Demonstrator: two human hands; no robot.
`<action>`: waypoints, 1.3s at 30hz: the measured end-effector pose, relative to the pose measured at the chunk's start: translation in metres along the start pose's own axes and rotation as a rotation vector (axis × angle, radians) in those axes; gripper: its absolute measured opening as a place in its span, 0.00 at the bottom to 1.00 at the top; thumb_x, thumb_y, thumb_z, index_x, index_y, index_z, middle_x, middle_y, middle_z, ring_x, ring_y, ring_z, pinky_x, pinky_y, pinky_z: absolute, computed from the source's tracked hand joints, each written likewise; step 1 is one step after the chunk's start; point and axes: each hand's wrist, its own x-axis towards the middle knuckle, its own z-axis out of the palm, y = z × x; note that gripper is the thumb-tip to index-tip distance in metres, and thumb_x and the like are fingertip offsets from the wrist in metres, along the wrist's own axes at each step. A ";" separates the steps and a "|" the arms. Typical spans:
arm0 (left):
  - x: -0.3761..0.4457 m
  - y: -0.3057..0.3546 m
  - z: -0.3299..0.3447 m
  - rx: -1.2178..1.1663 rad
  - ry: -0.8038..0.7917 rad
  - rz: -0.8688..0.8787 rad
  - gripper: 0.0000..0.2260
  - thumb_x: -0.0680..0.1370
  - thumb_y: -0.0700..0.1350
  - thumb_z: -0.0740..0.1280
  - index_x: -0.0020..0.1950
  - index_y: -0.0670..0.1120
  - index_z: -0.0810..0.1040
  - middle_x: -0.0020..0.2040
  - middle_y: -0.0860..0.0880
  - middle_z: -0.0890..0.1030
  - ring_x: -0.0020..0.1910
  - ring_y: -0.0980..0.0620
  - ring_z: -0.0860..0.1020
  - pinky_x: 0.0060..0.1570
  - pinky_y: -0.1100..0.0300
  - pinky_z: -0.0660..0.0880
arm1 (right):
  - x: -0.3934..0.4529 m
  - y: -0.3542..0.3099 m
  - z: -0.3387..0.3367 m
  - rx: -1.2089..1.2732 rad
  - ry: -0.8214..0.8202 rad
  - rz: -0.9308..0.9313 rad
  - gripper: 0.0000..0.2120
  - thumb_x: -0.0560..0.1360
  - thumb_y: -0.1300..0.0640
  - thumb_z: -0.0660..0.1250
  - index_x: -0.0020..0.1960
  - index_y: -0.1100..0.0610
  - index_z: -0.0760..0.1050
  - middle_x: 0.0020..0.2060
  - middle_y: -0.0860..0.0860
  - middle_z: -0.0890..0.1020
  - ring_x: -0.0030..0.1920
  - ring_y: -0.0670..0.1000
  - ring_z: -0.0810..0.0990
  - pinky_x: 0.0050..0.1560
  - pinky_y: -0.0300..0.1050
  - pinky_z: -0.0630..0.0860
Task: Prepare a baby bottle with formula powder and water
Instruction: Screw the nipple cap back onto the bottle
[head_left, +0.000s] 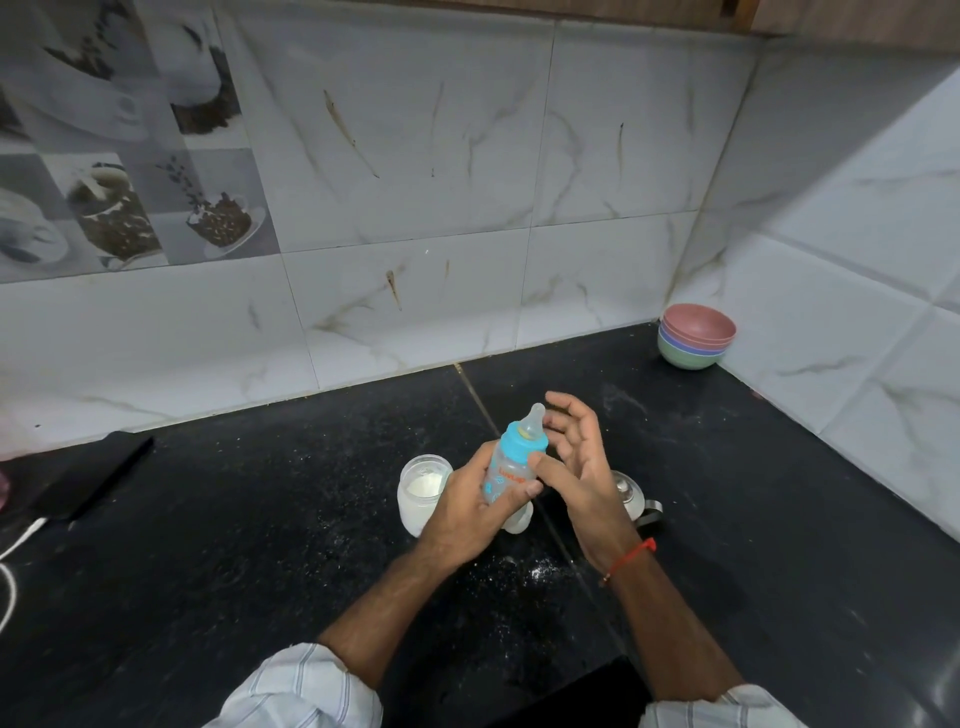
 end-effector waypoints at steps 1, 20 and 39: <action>0.000 -0.001 0.000 0.004 0.005 -0.001 0.29 0.75 0.69 0.71 0.70 0.54 0.74 0.55 0.60 0.84 0.54 0.56 0.84 0.51 0.64 0.79 | 0.000 0.000 -0.001 0.016 -0.049 0.011 0.33 0.75 0.61 0.69 0.76 0.40 0.67 0.69 0.49 0.79 0.70 0.53 0.78 0.65 0.52 0.80; -0.014 0.001 0.005 0.002 -0.094 0.059 0.23 0.79 0.64 0.71 0.71 0.59 0.72 0.57 0.58 0.83 0.55 0.52 0.83 0.50 0.62 0.80 | -0.008 -0.001 -0.001 -0.081 -0.057 0.020 0.35 0.69 0.54 0.80 0.71 0.45 0.68 0.55 0.42 0.80 0.60 0.49 0.78 0.59 0.48 0.82; -0.019 0.027 0.001 -0.084 -0.302 -0.044 0.21 0.75 0.45 0.76 0.65 0.62 0.78 0.56 0.52 0.85 0.55 0.52 0.84 0.53 0.51 0.83 | -0.005 -0.032 -0.005 -0.133 -0.498 0.002 0.36 0.78 0.65 0.72 0.80 0.46 0.62 0.60 0.59 0.86 0.62 0.59 0.84 0.63 0.55 0.81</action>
